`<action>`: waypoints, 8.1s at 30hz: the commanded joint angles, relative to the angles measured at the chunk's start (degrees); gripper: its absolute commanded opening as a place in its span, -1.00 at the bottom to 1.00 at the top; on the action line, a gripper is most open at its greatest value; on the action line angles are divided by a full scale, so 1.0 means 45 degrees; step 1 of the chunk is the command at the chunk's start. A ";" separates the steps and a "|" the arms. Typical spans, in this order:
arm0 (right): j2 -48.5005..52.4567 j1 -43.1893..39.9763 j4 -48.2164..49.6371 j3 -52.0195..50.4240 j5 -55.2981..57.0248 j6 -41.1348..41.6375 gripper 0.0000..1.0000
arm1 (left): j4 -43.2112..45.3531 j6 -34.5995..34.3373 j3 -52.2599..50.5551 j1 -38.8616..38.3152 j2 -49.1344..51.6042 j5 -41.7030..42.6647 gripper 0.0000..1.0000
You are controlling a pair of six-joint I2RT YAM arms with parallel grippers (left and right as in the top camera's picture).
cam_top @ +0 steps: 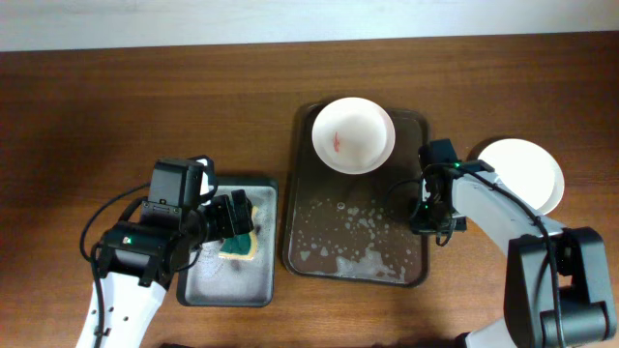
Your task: Clean dirty plates on tray and stack at the side
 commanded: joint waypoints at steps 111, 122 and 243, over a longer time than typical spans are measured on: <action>-0.7611 0.4891 -0.2307 0.0899 -0.2152 0.2735 -0.11 | 0.8918 0.3079 0.0500 -0.0296 0.7883 -0.1977 -1.00; -0.3245 0.5780 -0.0568 -0.2084 -0.3347 0.1069 -0.32 | 0.1894 0.3075 0.0937 -0.0355 0.0505 0.0952 0.03; -0.2482 0.0743 -0.2210 0.4386 -0.3978 -0.2001 -0.16 | 0.0355 0.2890 0.0835 -0.0355 0.1205 0.0277 0.74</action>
